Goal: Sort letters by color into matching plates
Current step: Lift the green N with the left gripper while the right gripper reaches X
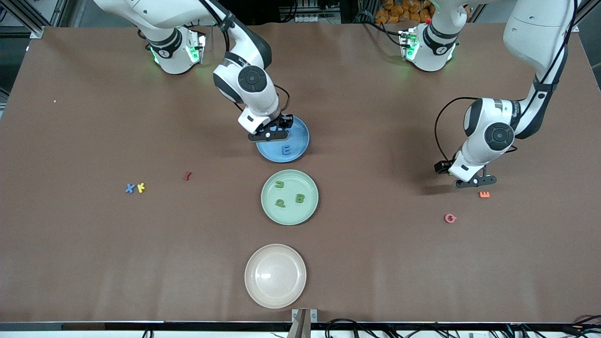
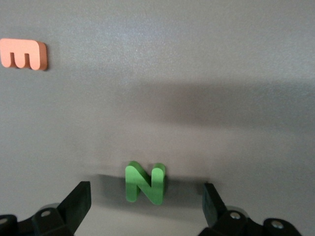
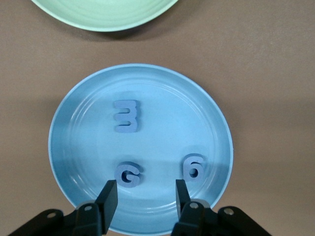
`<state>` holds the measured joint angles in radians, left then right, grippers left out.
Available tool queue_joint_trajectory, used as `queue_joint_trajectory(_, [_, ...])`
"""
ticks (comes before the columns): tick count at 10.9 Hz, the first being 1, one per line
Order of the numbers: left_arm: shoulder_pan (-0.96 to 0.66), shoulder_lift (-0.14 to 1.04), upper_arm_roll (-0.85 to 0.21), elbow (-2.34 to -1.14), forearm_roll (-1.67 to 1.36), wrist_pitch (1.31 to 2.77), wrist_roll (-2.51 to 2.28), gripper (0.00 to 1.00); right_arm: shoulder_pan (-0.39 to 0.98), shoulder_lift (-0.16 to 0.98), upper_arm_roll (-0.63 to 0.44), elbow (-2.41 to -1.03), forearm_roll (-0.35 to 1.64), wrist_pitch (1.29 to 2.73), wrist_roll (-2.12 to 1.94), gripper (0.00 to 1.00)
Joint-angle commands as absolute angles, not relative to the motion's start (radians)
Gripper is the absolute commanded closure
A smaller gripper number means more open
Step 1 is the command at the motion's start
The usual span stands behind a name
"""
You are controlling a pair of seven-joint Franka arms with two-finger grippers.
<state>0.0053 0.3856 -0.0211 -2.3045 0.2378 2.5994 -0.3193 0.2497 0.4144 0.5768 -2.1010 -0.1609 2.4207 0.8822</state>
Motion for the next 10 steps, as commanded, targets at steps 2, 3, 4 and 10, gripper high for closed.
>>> queue_joint_trajectory(2, [0.035,0.396,-0.031,-2.315,0.255,2.625,-0.296,0.0,0.183,0.365,0.592,-2.094,-0.155,2.355,0.835,0.44])
queue_joint_trajectory(3, [0.037,0.402,-0.031,-2.313,0.255,2.635,-0.295,0.0,0.125,0.335,0.615,-2.098,-0.153,2.305,0.766,0.44])
queue_joint_trajectory(4, [0.037,0.406,-0.032,-2.313,0.253,2.643,-0.295,0.0,0.082,0.315,0.623,-2.103,-0.153,2.263,0.705,0.44])
queue_joint_trajectory(10, [0.066,0.41,-0.048,-2.313,0.246,2.649,-0.295,0.99,-0.211,0.147,0.618,-2.201,-0.147,2.194,0.161,0.44])
